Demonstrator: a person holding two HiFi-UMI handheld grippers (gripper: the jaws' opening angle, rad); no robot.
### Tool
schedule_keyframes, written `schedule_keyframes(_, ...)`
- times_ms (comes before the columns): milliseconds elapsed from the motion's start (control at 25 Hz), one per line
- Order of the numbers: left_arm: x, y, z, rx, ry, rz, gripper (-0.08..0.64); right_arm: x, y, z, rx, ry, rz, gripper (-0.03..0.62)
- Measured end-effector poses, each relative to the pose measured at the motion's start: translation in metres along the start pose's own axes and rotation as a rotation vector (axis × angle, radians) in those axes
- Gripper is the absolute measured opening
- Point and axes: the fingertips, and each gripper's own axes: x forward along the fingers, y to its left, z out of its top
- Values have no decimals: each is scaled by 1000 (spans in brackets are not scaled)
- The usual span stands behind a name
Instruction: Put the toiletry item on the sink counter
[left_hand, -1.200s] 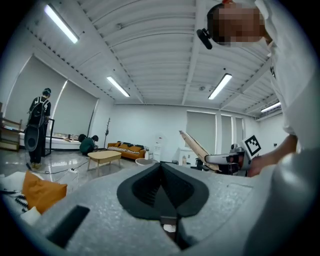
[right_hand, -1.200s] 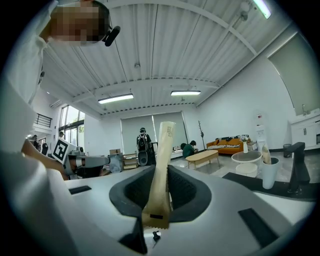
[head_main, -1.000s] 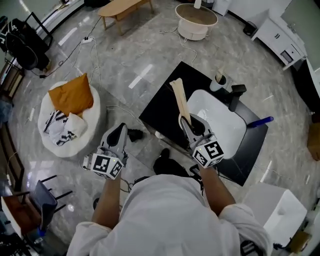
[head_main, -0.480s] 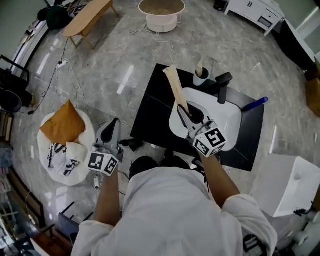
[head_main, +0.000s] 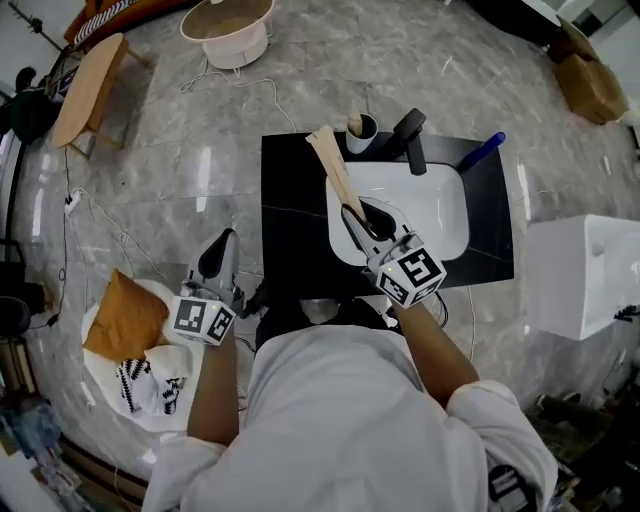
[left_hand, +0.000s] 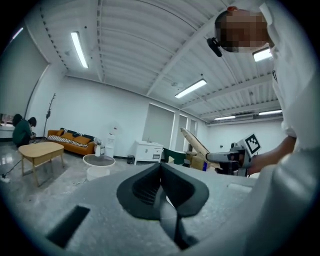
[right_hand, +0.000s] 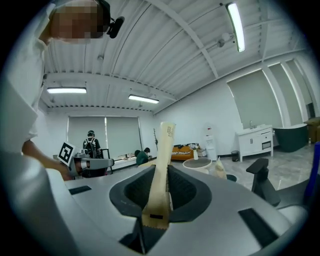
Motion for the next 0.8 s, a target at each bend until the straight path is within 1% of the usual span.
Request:
schedule_keyframes(160, 26, 24, -1, 12, 36, -132, 15, 12, -3, -25, 36, 42, -143, 74)
schedule_keyframes(320, 50, 46, -10, 26, 73, -219, 15, 27, -4, -47, 58, 69, -242, 74)
schedule_keyframes(400, 63, 52, -18, 34, 89, -251, 15, 33, -5, -57, 64, 87, -275, 74)
schedule_keyframes(560, 86, 64, -34, 50, 108, -293, 15, 48, -7, -80, 79, 134, -322, 74)
schedule_keyframes(680, 96, 68, -52, 49, 133, -322, 15, 54, -7, -104, 90, 184, -352, 74)
schedule_keyframes(800, 101, 70, -69, 44, 155, -346, 15, 59, -5, -130, 122, 225, -369, 74)
